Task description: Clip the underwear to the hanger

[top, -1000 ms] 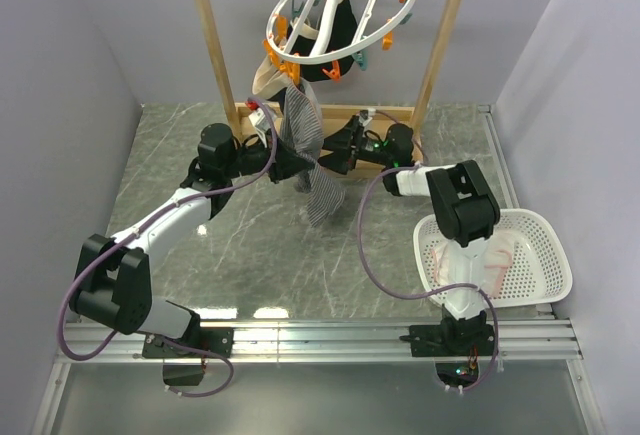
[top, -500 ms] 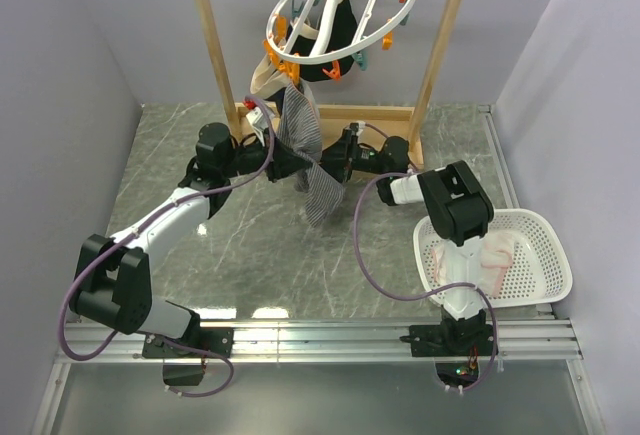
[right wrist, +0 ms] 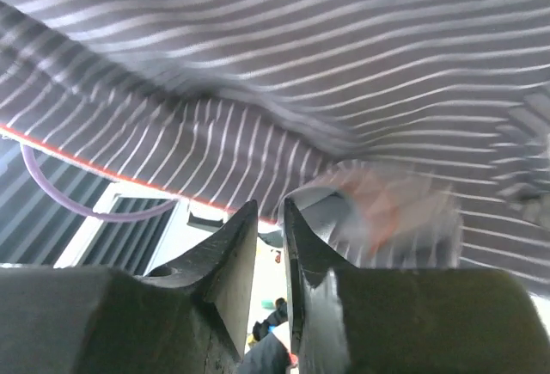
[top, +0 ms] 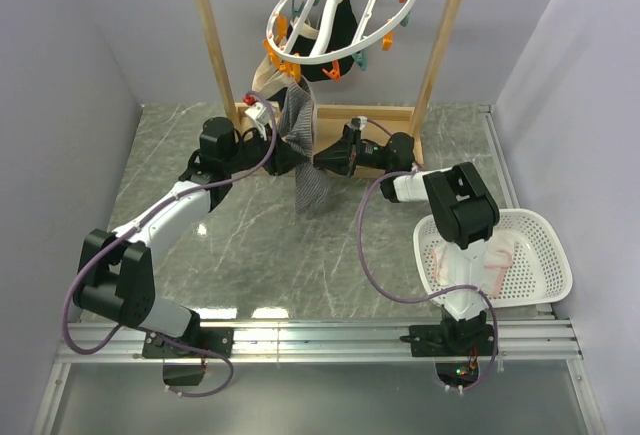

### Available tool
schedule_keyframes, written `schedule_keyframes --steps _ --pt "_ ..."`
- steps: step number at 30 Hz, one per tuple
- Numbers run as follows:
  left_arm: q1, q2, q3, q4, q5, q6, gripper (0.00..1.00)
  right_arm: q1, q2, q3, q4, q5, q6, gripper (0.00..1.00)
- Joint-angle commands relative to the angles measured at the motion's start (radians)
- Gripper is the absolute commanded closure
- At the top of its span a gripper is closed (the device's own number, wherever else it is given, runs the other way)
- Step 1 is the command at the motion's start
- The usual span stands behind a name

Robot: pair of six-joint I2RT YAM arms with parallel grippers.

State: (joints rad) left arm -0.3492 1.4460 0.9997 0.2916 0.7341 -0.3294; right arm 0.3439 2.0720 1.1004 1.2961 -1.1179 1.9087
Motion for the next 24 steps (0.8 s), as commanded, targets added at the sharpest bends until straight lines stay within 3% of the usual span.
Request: schedule_keyframes --steps 1,3,4,6,9,14,18,19,21,22,24 --pt "0.012 0.036 0.063 -0.009 -0.056 0.020 0.58 0.018 -0.058 0.042 0.324 -0.028 0.004 0.77" --pt "0.015 0.043 0.071 -0.017 -0.062 0.018 0.50 0.024 -0.059 0.052 0.310 -0.033 -0.005 0.80" --pt "0.018 0.047 0.073 -0.019 -0.058 0.021 0.41 0.027 -0.058 0.056 0.308 -0.036 -0.007 0.80" --pt "0.019 0.044 0.070 -0.014 -0.062 0.023 0.31 0.029 -0.056 0.070 0.295 -0.037 -0.017 0.80" --pt "0.024 0.033 0.054 -0.005 -0.062 0.029 0.33 0.032 -0.052 0.087 0.263 -0.034 -0.040 0.80" --pt "0.027 0.010 0.027 0.007 -0.070 0.035 0.47 0.018 -0.072 0.092 0.171 -0.028 -0.109 0.82" --pt "0.027 0.016 0.022 -0.002 -0.116 0.038 0.48 -0.029 -0.147 0.062 -0.154 -0.011 -0.446 0.76" --pt "0.027 0.020 0.027 -0.005 -0.119 0.041 0.40 -0.040 -0.177 0.061 -0.313 0.013 -0.509 0.73" --pt "0.027 0.027 0.031 0.003 -0.136 0.036 0.34 -0.071 -0.205 0.068 -0.525 0.062 -0.685 0.61" --pt "0.026 0.028 0.027 0.009 -0.136 0.033 0.26 -0.080 -0.226 0.070 -0.579 0.082 -0.729 0.58" --pt "0.023 0.031 0.022 0.011 -0.145 0.036 0.24 -0.098 -0.239 0.075 -0.664 0.125 -0.828 0.47"
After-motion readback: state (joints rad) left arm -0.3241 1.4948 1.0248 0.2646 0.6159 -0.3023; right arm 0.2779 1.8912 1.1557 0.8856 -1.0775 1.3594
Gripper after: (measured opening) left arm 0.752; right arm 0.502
